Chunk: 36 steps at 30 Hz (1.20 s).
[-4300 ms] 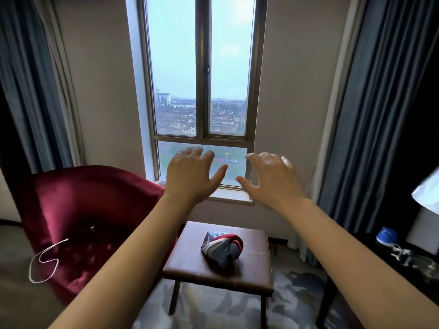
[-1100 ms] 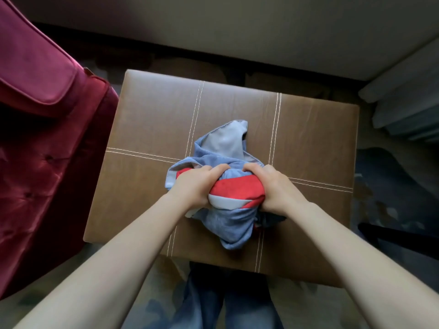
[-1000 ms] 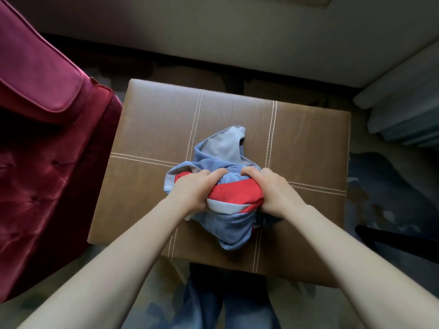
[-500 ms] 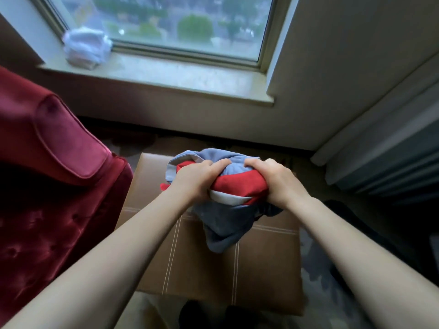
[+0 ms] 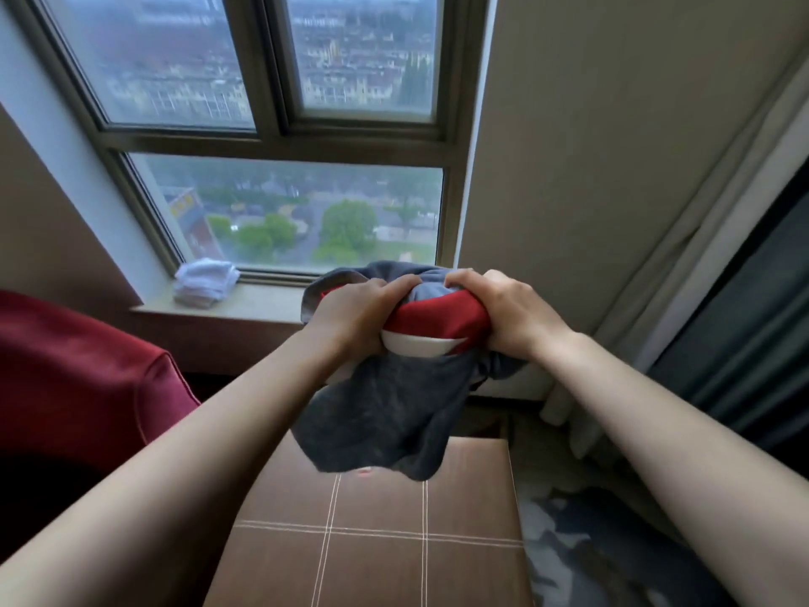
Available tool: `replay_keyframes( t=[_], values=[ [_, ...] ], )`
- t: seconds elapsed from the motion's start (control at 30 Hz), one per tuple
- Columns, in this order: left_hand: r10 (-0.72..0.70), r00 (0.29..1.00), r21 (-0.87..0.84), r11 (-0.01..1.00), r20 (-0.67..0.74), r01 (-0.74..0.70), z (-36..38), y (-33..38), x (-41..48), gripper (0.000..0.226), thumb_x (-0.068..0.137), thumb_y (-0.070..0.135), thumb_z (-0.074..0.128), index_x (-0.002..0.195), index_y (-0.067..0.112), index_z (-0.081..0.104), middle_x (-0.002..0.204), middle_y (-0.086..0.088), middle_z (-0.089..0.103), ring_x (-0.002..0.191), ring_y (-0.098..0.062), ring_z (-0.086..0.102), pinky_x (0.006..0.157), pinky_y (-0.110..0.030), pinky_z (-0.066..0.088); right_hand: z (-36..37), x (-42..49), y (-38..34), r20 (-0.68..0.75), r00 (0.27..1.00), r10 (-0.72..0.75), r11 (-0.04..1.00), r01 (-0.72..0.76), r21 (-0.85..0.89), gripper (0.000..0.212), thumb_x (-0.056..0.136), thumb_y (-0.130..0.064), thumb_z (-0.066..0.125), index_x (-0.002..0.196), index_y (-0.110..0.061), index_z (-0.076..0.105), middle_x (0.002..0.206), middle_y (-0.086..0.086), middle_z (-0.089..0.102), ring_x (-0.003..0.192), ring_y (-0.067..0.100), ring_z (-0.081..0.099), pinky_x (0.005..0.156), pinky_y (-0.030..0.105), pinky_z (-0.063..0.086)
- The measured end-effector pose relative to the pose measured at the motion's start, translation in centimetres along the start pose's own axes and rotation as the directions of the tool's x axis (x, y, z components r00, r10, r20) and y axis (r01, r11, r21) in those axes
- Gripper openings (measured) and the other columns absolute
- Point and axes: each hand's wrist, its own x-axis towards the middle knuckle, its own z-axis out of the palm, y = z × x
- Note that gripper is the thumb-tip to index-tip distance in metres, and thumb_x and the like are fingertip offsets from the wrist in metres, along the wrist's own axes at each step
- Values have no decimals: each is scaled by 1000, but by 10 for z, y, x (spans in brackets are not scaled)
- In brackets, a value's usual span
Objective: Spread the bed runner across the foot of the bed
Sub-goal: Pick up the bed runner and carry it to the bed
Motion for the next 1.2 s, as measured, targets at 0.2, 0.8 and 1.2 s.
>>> replay_keyframes(
  t=[0.2,0.8,1.2],
  values=[
    [25,993,71,997,-115,-17,-74,6,9,86,68,42,74,142,30,31,121,-6,62,100,-33,63,74,-43,53,-66,14,-23,-97,993,-65,997,60,-50,67,73,-12,65,131,-38,43,100,9,54,91,38,60,80,40,51],
    [-152,961,265,941,-230,212,-179,-14,-42,98,59,43,78,142,35,27,124,-8,61,106,-34,62,81,-45,53,-125,47,-95,-199,915,-351,936,345,-67,71,70,-19,70,129,-41,38,108,9,58,95,34,60,84,41,51],
    [-391,861,306,818,-327,487,-248,-47,-169,92,53,52,70,136,41,31,119,-2,64,104,-28,64,85,-40,52,-121,72,-225,-198,742,-640,759,651,-13,71,66,-21,68,129,-37,40,110,10,61,96,32,59,80,38,48]
  ],
)
